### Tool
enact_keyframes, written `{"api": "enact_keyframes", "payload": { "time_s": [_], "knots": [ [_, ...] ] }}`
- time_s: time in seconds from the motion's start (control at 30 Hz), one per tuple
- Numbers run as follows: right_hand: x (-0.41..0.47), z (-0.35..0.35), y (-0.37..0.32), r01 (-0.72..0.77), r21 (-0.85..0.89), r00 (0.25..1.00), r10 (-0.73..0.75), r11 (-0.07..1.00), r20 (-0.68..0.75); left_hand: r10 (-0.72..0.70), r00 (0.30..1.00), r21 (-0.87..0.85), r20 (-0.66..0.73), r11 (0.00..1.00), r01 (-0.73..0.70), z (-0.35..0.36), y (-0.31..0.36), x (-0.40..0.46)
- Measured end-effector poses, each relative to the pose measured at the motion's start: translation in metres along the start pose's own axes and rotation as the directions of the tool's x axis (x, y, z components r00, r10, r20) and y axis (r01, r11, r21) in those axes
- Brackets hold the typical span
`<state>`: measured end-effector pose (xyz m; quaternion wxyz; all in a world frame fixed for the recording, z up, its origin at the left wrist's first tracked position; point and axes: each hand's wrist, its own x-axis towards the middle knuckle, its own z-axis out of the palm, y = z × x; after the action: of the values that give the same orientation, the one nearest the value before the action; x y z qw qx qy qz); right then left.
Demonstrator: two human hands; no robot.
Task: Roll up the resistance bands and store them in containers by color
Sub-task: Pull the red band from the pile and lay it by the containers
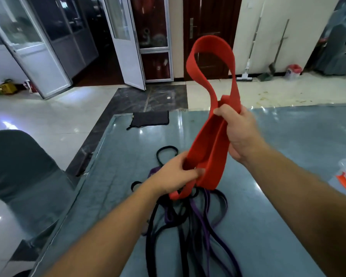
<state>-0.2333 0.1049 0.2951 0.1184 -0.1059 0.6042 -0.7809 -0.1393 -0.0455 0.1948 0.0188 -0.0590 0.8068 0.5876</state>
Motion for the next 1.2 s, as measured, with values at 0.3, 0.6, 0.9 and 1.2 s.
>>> {"api": "enact_keyframes", "payload": {
  "time_s": [0.3, 0.6, 0.9, 1.2],
  "knots": [
    [-0.008, -0.011, -0.071, 0.123, 0.097, 0.992, -0.126, 0.988, 0.016, 0.136, 0.983, -0.114, -0.125, 0.982, -0.151, 0.015, 0.034, 0.012],
    [-0.023, -0.069, -0.038, -0.167, 0.171, 0.968, 0.194, 0.971, -0.157, 0.037, 0.999, -0.187, 0.002, 0.982, -0.036, 0.039, 0.029, 0.018],
    [-0.077, -0.146, 0.035, -0.42, 0.285, 0.864, 0.476, 0.861, -0.163, -0.008, 0.968, 0.112, 0.252, 0.994, -0.021, 0.083, 0.018, 0.009],
    [-0.147, -0.252, 0.053, -0.531, 0.366, 0.757, 0.622, 0.764, -0.201, -0.023, 0.851, 0.163, 0.525, 0.984, -0.074, 0.162, 0.07, 0.018]
  ]
}}
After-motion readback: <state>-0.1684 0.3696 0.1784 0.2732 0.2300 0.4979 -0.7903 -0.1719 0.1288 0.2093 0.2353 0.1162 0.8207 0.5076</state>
